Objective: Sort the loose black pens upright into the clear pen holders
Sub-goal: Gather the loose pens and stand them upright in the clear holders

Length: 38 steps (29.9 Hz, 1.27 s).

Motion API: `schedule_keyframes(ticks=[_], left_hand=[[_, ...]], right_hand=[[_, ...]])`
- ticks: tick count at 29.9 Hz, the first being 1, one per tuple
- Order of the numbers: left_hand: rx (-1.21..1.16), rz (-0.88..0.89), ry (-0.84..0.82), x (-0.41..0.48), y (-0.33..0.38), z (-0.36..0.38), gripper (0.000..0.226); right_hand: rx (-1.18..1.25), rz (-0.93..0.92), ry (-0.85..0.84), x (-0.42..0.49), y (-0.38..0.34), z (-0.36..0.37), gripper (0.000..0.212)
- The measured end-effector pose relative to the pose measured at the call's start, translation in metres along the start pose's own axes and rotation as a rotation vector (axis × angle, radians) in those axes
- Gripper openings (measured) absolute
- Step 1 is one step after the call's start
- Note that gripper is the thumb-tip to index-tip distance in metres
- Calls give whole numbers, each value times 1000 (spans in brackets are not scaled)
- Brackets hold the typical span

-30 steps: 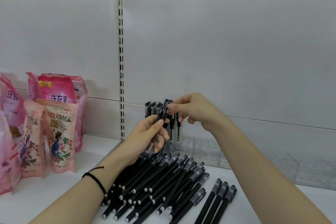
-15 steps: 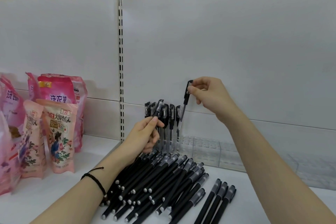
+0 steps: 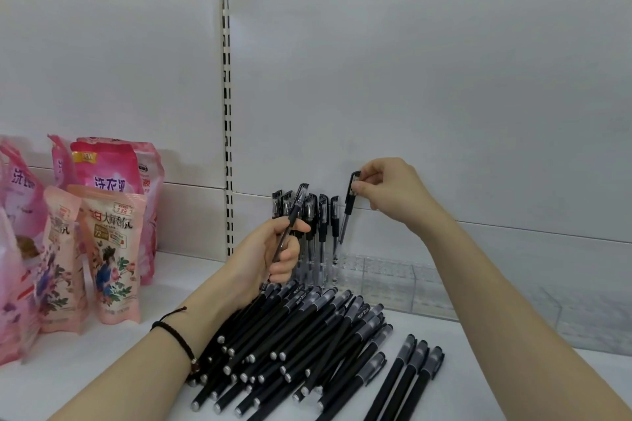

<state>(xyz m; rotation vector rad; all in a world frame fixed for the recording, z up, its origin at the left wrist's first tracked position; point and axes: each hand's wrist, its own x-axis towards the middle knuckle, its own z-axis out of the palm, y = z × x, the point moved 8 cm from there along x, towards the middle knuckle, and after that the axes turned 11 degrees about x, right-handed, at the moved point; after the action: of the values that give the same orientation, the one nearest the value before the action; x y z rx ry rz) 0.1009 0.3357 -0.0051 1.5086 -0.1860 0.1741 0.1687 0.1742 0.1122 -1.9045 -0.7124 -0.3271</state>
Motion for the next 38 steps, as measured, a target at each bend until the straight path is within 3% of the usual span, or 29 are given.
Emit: schedule_keyframes(ticks=[6, 10, 12, 17, 20, 25, 30, 34, 38], left_hand=[[63, 28, 9, 0, 1, 0, 29], [54, 37, -5, 0, 1, 0, 28], [68, 53, -30, 0, 3, 3, 28], [105, 62, -74, -1, 3, 12, 24], [154, 70, -85, -2, 5, 14, 22], [552, 145, 78, -7, 13, 7, 26], [1368, 263, 138, -23, 26, 21, 25], [1755, 394, 144, -35, 27, 33, 42], [1865, 492, 219, -46, 22, 27, 52]], right_hand=[[-223, 30, -253, -11, 13, 38, 16], [-425, 24, -130, -5, 14, 33, 42], [-296, 4, -54, -6, 2, 25, 42], [221, 140, -216, -19, -9, 41, 28], [406, 191, -195, -24, -5, 52, 16], [572, 229, -18, -29, -1, 46, 12], [509, 128, 241, -26, -1, 6, 10], [417, 65, 327, -28, 0, -10, 13], [342, 33, 297, -27, 2, -4, 11]])
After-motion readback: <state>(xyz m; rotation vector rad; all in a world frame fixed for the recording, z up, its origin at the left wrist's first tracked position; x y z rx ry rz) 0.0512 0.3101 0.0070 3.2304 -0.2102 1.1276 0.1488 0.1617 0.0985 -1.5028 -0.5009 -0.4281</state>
